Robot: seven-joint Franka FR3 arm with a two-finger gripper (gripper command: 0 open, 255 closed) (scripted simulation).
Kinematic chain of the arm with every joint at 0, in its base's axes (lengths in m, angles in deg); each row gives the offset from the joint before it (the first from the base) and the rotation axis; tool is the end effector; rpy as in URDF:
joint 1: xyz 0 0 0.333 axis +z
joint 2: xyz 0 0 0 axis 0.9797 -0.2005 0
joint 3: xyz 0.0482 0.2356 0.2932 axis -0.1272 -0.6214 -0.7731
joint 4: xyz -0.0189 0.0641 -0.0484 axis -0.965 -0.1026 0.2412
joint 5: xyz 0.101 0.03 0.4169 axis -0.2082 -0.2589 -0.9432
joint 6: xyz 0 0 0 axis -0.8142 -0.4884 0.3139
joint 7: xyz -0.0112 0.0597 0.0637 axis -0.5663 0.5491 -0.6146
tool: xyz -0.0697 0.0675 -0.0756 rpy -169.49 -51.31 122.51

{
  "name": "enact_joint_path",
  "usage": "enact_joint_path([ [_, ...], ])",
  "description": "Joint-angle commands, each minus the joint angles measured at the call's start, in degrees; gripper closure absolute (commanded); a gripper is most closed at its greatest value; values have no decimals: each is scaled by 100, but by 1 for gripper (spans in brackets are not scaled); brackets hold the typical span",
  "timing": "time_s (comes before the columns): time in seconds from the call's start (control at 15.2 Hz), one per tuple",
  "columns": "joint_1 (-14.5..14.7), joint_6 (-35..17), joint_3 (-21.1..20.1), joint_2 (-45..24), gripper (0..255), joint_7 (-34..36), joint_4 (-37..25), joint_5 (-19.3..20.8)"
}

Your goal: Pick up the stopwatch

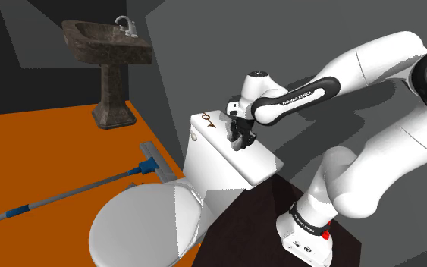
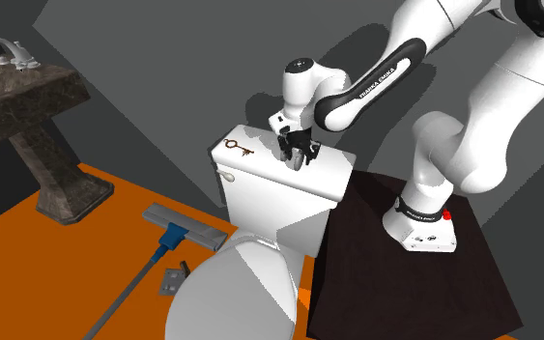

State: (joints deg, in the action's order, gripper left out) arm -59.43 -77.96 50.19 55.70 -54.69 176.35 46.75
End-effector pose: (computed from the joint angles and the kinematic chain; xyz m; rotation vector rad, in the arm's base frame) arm 0.4027 -0.0660 0.3320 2.3696 1.9327 -0.1947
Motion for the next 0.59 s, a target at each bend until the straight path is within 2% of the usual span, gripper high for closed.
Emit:
enact_joint_path([
  [0.0,1,-29,5,-19,255,1,8,0],
  [0.53,-6,-9,3,6,255,0,13,8],
])
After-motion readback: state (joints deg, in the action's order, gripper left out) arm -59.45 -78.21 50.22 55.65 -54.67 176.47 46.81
